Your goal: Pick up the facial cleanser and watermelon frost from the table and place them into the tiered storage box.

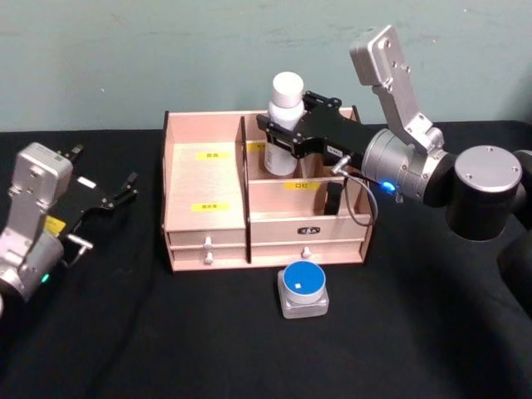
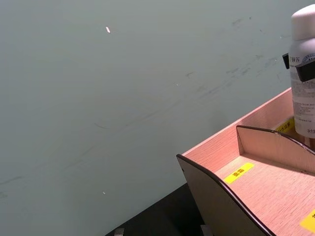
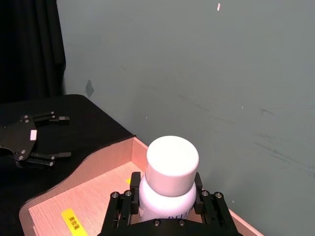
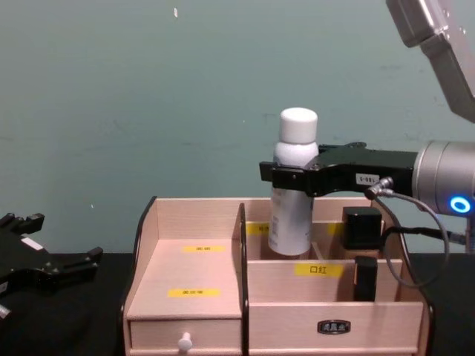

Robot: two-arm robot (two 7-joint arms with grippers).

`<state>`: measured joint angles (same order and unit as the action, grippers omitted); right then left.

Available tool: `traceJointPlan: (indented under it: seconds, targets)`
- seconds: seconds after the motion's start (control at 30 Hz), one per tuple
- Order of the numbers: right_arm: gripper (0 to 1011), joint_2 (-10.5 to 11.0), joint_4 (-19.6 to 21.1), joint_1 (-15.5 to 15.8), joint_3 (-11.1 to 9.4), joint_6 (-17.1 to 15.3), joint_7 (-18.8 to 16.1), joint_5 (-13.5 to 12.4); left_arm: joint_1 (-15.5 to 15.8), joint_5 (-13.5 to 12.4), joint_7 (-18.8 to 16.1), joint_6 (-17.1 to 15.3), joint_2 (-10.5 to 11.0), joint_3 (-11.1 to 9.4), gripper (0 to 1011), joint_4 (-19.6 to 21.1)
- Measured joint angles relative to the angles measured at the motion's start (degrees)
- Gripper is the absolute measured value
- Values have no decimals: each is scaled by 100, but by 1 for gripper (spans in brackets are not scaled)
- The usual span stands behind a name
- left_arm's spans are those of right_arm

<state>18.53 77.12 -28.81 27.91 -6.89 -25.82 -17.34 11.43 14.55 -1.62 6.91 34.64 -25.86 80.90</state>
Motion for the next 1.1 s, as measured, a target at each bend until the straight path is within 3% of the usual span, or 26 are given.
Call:
traceJointPlan:
  seconds: [1.1]
  targets:
    - [596, -222, -531, -33, 24, 105, -65, 129, 0, 0, 0, 0, 0, 0, 1001, 0]
